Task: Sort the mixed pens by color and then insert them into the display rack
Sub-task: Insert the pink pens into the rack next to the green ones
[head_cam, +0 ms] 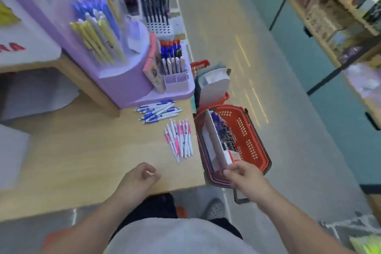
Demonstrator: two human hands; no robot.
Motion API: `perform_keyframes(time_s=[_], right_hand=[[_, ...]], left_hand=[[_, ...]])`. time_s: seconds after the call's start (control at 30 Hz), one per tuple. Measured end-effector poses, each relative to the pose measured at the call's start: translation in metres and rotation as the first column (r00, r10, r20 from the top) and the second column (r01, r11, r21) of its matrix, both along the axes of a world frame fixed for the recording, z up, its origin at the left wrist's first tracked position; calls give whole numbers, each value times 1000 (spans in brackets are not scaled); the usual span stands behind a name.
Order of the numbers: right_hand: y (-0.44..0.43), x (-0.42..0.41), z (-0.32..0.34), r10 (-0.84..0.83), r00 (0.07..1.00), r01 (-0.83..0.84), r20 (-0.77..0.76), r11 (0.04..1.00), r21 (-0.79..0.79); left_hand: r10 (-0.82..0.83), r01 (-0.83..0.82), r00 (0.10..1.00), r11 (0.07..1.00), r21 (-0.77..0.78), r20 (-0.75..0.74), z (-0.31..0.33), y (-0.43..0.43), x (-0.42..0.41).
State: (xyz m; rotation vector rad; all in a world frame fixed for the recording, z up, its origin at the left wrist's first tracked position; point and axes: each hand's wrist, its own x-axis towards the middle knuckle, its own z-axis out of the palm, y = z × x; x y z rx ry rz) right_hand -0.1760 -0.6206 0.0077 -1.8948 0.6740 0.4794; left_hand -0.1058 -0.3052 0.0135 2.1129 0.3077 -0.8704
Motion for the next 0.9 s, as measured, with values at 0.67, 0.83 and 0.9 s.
perform_keyframes(time_s=[0.67, 0.83, 0.9], right_hand=[[52, 168, -87, 306, 950, -309, -65, 951, -31], [71, 171, -85, 326, 945, -319, 21, 935, -158], [74, 171, -87, 292, 955, -280, 53, 945, -169]], left_hand=[[352, -348, 936, 932, 103, -19, -73, -75, 69], [339, -335, 941, 927, 166, 9, -84, -93, 94], [332, -327, 943, 927, 183, 7, -89, -94, 98]])
